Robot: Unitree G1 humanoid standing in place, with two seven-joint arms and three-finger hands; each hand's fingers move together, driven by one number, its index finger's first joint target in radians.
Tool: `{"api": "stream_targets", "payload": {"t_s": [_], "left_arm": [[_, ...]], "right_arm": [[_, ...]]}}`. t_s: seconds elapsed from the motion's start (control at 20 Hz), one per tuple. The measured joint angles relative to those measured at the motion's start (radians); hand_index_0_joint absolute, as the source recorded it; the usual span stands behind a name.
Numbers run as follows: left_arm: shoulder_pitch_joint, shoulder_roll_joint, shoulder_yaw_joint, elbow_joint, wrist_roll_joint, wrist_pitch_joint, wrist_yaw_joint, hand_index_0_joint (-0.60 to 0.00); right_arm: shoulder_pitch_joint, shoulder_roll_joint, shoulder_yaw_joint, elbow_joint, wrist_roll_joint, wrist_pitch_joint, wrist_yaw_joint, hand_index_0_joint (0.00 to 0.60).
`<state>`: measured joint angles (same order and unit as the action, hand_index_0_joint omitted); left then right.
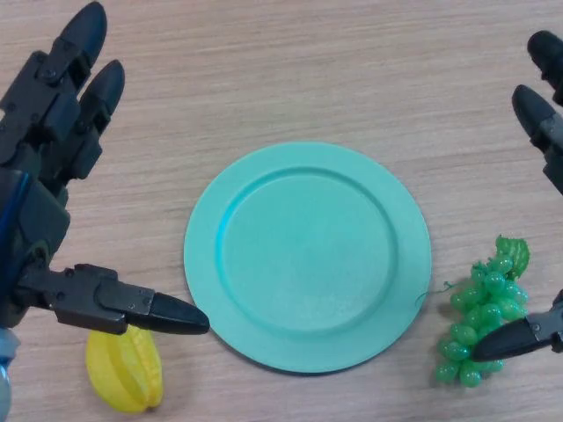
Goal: Pick up the green grapes and place it on the plate
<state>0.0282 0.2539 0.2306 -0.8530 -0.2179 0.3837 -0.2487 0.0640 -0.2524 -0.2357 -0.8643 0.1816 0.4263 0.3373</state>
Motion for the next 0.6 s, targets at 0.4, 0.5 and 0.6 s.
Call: {"api": "stream_targets", "payload": {"t_s": [0.4, 0.5, 0.6], "left_arm": [[-0.024, 0.0, 0.0, 0.0, -0.002, 0.0, 0.0, 0.0], [-0.025, 0.002, -0.001, 0.017, -0.002, -0.004, 0.0, 0.0], [-0.024, 0.002, -0.001, 0.053, -0.001, -0.024, 0.0, 0.0]], "right_arm": [[-0.007, 0.001, -0.004, 0.04, 0.001, -0.033, 0.011, 0.0], [-0.015, 0.0, -0.004, 0.072, 0.001, -0.057, 0.011, 0.0], [-0.02, -0.001, -0.004, 0.139, 0.0, -0.123, 0.015, 0.0]]}}
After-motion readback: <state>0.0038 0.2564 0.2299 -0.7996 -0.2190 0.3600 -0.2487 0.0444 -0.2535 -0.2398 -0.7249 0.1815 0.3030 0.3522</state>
